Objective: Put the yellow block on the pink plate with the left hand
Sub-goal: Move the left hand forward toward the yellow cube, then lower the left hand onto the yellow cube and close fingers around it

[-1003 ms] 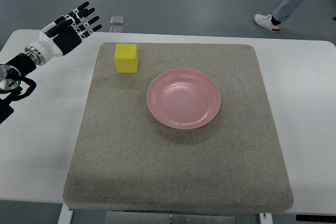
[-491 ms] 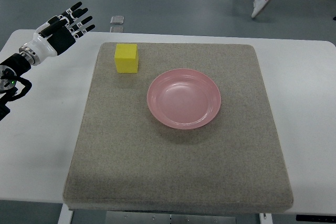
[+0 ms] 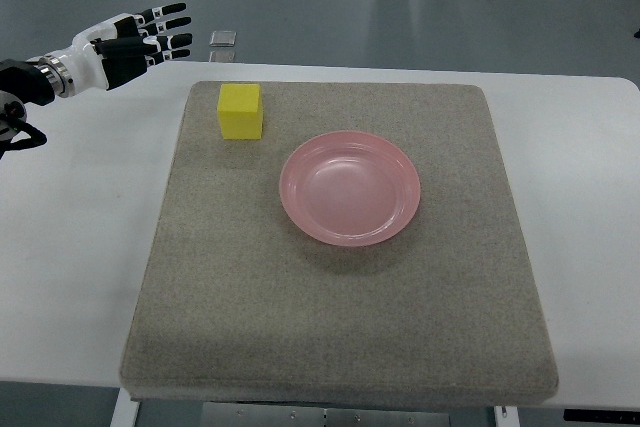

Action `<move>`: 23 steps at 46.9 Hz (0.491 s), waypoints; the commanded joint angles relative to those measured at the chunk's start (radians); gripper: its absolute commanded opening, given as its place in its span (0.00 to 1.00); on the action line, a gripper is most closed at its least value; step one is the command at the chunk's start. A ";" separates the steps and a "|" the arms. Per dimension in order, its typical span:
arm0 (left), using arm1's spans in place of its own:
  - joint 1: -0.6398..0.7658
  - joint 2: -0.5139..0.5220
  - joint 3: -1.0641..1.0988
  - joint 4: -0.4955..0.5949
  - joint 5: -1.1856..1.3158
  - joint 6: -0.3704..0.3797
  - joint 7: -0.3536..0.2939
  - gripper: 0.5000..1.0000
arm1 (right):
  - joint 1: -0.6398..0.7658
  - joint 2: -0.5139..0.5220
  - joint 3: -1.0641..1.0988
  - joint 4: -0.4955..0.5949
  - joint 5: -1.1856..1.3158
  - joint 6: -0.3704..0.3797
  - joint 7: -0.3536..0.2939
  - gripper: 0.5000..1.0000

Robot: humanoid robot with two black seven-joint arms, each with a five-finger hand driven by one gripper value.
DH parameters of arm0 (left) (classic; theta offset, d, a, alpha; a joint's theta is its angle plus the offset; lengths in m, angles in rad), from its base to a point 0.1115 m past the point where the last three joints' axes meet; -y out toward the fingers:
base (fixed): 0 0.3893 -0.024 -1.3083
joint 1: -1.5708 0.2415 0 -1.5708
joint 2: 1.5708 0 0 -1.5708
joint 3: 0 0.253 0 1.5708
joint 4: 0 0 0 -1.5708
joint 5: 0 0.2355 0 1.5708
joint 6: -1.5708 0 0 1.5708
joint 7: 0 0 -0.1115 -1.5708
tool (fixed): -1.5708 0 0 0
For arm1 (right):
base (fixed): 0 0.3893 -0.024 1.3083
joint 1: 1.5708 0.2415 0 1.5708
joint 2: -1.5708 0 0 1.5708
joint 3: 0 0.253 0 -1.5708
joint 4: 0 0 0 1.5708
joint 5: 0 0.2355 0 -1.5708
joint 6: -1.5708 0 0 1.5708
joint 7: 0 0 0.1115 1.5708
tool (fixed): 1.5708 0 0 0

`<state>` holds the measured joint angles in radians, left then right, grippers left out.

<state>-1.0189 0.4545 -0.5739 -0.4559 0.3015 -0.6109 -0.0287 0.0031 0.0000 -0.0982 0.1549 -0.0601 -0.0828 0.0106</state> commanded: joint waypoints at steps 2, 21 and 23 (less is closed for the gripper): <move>-0.041 0.012 0.011 -0.027 0.155 0.000 -0.019 0.99 | 0.000 0.000 0.000 0.000 0.000 0.000 0.000 0.85; -0.139 0.029 0.020 -0.173 0.760 0.000 -0.145 0.97 | 0.000 0.000 0.000 0.000 0.000 0.000 0.000 0.85; -0.144 0.029 0.020 -0.184 0.823 0.000 -0.146 0.97 | 0.000 0.000 0.000 0.000 -0.001 0.000 0.000 0.85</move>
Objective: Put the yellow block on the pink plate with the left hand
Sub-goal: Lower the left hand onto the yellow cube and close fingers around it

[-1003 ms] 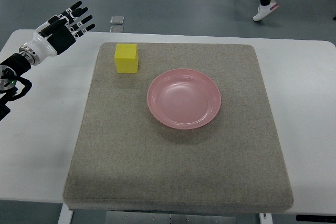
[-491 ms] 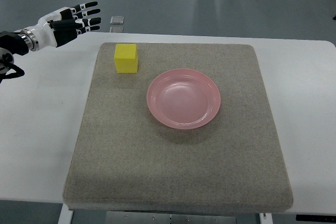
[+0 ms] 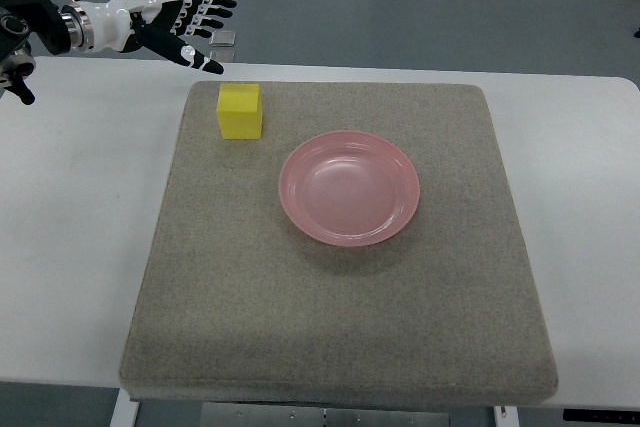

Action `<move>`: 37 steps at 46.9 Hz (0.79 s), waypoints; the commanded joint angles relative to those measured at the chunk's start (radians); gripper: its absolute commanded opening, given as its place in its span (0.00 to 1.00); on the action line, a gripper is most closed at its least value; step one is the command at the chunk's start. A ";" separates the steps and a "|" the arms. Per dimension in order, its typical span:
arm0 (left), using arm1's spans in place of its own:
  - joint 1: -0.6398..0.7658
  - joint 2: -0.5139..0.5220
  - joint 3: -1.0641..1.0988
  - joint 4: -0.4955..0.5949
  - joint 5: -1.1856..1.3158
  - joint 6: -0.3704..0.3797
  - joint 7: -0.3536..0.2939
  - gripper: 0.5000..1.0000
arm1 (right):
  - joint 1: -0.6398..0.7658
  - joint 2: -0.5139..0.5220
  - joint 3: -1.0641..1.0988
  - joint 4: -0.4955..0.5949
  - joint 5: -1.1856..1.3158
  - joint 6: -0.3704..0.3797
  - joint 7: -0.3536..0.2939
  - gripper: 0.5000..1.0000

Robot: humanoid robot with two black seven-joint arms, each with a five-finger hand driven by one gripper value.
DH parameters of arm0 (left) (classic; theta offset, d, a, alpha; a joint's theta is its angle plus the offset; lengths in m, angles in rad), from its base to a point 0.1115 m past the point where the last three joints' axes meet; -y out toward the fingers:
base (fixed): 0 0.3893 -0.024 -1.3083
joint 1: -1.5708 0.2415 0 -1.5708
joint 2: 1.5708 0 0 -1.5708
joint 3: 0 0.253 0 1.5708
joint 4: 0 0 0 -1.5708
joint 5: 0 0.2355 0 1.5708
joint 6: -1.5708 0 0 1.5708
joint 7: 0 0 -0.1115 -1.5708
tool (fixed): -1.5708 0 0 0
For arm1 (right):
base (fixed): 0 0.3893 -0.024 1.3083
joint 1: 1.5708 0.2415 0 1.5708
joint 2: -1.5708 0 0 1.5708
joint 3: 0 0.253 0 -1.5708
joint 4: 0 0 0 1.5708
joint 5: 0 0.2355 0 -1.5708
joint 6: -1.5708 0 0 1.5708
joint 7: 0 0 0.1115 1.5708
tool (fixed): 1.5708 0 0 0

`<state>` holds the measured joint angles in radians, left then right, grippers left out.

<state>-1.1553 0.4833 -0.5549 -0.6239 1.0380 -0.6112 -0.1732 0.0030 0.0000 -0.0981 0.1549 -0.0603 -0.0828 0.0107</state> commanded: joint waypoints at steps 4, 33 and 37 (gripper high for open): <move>-0.004 -0.002 0.004 -0.065 0.212 0.000 -0.002 0.97 | -0.001 0.000 0.000 0.000 -0.001 0.000 0.000 0.85; -0.017 -0.043 0.276 -0.128 0.379 0.248 -0.002 0.97 | 0.000 0.000 0.000 0.000 0.000 0.000 0.000 0.85; -0.015 -0.055 0.279 -0.123 0.402 0.249 -0.002 0.96 | 0.000 0.000 0.000 0.000 0.000 0.000 0.000 0.85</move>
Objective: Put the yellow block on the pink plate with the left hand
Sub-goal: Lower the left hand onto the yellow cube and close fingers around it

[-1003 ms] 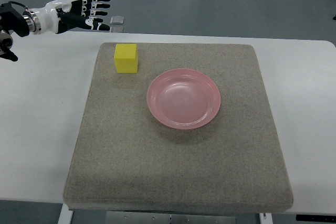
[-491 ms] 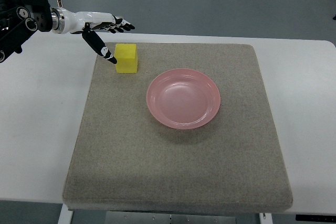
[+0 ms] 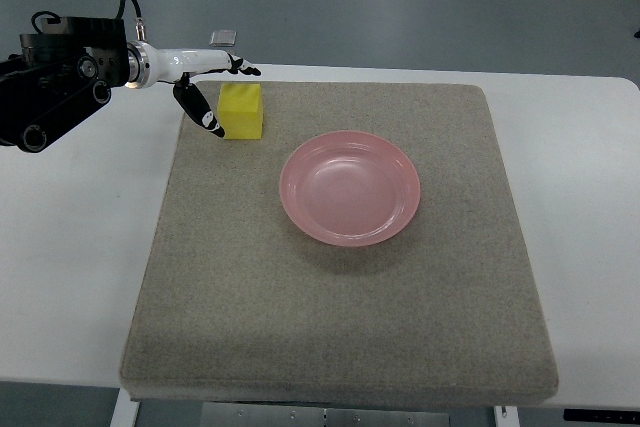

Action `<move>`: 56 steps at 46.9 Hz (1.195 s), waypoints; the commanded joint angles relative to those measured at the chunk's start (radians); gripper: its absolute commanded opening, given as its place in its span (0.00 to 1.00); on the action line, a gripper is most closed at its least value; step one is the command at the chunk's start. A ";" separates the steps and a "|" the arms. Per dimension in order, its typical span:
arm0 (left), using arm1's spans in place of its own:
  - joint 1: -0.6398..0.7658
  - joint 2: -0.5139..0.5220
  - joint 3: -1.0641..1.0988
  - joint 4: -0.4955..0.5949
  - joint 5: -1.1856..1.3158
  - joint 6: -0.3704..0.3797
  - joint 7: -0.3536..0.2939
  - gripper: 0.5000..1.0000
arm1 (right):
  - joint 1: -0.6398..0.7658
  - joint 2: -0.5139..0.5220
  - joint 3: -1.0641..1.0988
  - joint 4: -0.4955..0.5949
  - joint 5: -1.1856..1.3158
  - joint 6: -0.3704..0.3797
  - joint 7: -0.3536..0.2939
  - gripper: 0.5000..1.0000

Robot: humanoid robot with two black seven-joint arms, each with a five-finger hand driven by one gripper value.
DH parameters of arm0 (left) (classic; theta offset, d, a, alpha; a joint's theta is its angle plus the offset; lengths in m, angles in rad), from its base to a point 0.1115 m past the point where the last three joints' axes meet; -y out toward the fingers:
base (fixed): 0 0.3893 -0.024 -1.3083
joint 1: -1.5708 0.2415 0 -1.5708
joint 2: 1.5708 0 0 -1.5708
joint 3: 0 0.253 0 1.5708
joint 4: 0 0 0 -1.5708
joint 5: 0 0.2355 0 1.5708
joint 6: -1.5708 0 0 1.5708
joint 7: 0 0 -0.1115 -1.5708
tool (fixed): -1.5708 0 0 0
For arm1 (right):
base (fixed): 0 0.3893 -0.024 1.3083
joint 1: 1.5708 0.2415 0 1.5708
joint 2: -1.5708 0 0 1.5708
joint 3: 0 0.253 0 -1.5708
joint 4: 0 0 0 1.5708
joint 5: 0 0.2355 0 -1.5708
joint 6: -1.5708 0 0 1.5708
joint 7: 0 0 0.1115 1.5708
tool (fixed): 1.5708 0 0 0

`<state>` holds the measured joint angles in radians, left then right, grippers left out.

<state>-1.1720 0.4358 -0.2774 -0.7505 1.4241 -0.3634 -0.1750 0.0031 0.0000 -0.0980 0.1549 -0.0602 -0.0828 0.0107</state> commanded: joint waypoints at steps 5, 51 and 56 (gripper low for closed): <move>0.005 -0.025 0.001 0.011 0.039 0.027 0.000 0.96 | 0.000 0.000 0.000 0.000 0.000 0.000 0.000 0.85; 0.012 -0.124 0.064 0.135 0.105 0.110 0.019 0.50 | 0.000 0.000 0.000 0.000 0.000 0.000 0.000 0.85; 0.008 -0.124 0.083 0.137 0.104 0.110 0.019 0.42 | 0.000 0.000 0.000 0.000 0.000 0.000 0.000 0.85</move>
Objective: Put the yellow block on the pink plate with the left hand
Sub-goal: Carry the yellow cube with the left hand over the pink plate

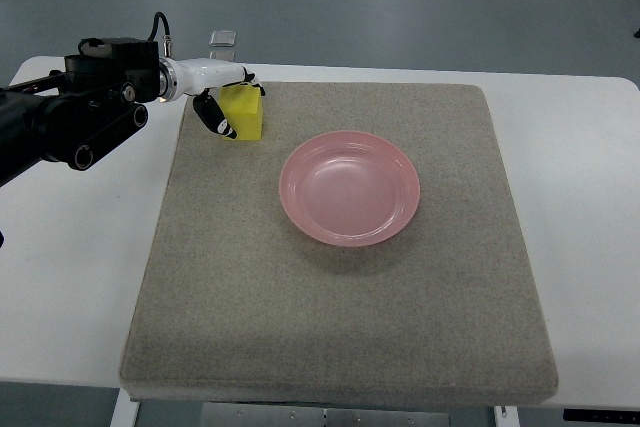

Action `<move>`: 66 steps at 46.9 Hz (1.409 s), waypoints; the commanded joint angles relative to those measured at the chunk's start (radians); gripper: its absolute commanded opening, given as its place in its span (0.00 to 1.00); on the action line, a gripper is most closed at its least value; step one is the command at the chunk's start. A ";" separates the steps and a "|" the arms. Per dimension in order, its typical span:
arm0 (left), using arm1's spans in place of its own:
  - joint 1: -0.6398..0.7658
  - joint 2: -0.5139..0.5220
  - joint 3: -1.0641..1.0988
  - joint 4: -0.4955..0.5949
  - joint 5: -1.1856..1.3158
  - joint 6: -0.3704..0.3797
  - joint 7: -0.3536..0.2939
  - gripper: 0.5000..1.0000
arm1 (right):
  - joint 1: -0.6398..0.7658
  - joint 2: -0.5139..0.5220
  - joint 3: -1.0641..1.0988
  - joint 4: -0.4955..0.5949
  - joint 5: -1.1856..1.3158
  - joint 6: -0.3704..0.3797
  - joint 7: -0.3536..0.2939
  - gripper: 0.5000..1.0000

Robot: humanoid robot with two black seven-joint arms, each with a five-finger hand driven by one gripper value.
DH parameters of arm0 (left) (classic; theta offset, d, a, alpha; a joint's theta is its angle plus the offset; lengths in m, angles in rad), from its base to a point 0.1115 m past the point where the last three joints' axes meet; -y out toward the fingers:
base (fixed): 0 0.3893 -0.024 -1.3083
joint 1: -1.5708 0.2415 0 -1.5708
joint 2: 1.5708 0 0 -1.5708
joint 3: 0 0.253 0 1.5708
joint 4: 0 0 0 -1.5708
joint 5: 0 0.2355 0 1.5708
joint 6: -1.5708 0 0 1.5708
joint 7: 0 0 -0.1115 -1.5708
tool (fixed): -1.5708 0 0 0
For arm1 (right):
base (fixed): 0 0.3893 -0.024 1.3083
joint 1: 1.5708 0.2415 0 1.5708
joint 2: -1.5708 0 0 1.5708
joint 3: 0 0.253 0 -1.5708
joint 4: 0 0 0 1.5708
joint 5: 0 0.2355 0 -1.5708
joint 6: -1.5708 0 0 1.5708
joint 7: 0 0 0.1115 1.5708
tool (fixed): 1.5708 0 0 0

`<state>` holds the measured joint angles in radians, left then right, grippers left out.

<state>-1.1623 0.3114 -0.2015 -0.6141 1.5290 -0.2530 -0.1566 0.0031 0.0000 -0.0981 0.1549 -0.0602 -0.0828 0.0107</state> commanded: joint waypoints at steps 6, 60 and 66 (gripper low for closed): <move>-0.005 0.002 0.007 -0.001 -0.004 0.000 0.000 0.32 | 0.000 0.000 0.000 0.000 0.000 0.000 0.000 0.85; -0.050 0.169 0.010 -0.630 -0.021 -0.020 -0.003 0.00 | 0.000 0.000 0.000 0.000 0.000 0.000 0.000 0.85; -0.033 0.103 0.010 -0.604 -0.017 -0.019 -0.001 0.00 | 0.000 0.000 0.000 0.000 0.000 0.000 0.000 0.85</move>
<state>-1.2006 0.4369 -0.1916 -1.2305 1.5125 -0.2722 -0.1589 0.0031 0.0000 -0.0978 0.1549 -0.0605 -0.0828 0.0107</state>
